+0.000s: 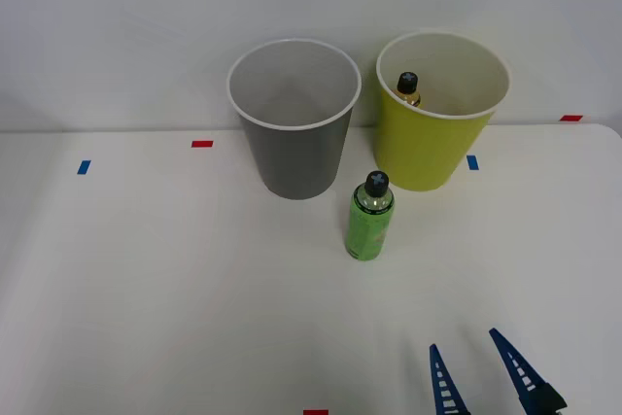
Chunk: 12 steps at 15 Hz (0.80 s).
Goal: Put cans in the gray bin, plastic bottles in the light green bin
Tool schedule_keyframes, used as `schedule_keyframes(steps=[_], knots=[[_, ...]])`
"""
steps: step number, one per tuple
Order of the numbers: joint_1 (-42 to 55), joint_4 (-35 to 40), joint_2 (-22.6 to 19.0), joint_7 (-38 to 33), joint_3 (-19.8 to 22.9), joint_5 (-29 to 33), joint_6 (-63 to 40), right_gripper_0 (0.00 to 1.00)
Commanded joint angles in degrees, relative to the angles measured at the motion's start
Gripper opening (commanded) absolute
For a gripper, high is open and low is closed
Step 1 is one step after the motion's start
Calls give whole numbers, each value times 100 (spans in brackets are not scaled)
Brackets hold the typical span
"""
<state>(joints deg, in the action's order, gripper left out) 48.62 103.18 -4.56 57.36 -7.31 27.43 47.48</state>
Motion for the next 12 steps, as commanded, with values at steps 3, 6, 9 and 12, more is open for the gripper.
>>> schedule_keyframes(steps=[3, 6, 9, 12], knots=[[-1, 0, -1, 47, -7, -1, -2, 79], [-1, 0, -1, 47, -7, -1, -2, 78], [-1, 0, -1, 47, -7, -1, -2, 78], [-1, 0, -1, 47, -7, -1, -2, 78]])
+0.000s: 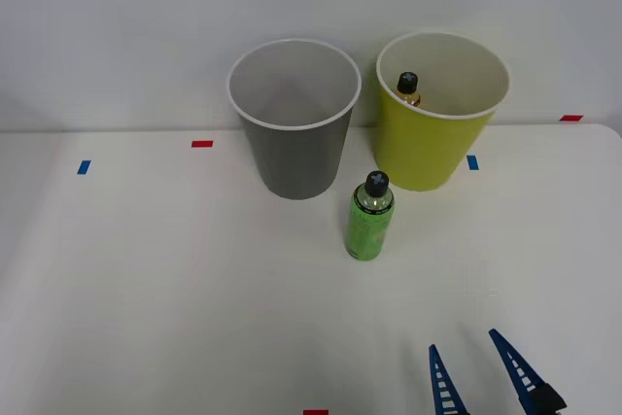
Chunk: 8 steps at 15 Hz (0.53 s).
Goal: Put cans in the gray bin, plastic bottles in the light green bin
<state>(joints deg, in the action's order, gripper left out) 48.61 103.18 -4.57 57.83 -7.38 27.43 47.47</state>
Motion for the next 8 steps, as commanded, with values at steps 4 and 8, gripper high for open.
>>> schedule_keyframes(steps=[4, 8], knots=[[-1, 0, -1, 0, 0, -1, -1, 79], [-1, 0, -1, 0, 0, -1, -1, 78]])
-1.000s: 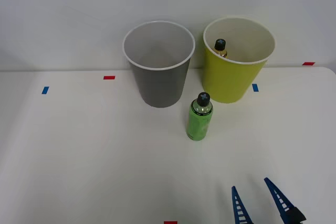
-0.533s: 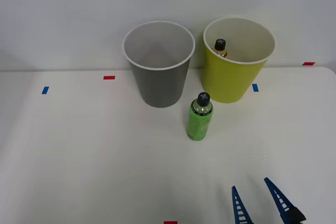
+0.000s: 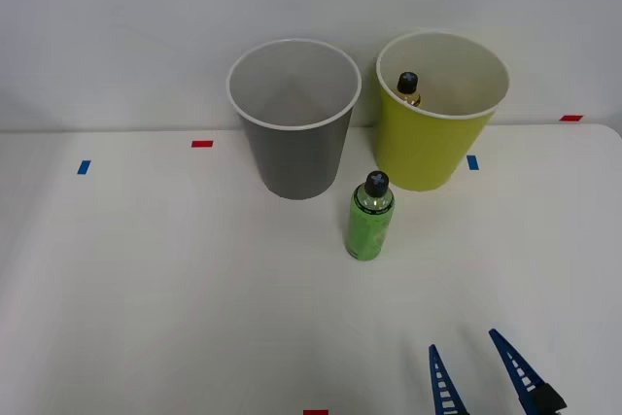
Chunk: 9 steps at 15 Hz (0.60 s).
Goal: Put cans in the gray bin, plastic bottles in the light green bin
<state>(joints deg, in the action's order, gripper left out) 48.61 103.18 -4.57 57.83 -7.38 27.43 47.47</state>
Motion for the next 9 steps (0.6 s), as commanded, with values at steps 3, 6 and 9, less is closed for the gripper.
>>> schedule_keyframes(steps=[3, 6, 9], knots=[[0, 0, 0, 0, 0, -1, -1, 78], [0, 0, 0, 0, 0, -1, -1, 78], [0, 0, 0, 0, 0, -1, -1, 78]])
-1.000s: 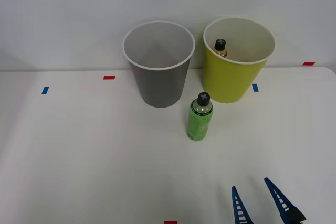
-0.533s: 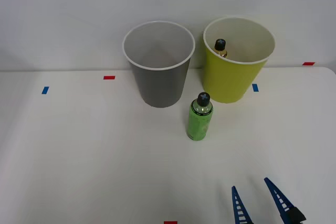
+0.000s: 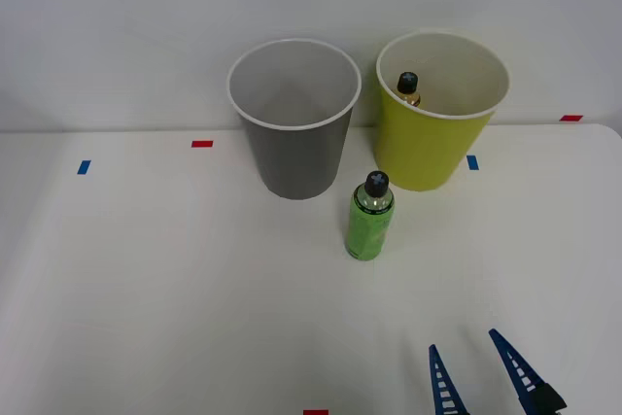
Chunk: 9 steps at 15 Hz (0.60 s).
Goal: Put cans in the gray bin, plastic bottles in the light green bin
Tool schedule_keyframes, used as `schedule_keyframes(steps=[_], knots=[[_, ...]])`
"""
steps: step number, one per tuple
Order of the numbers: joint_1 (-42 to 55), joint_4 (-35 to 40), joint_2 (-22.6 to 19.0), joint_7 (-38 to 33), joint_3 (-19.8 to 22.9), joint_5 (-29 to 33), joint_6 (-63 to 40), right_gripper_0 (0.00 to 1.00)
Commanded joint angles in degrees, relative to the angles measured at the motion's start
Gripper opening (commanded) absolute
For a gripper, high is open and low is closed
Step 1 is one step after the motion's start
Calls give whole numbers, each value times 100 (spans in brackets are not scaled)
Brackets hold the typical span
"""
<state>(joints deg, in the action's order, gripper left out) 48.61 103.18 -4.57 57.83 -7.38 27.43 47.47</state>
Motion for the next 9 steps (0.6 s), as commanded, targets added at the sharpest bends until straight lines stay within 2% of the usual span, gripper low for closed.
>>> schedule_keyframes(steps=[1, 9], knots=[[0, 0, 0, 0, 0, 0, 0, 78], [0, 0, 0, 0, 0, 0, 0, 78]])
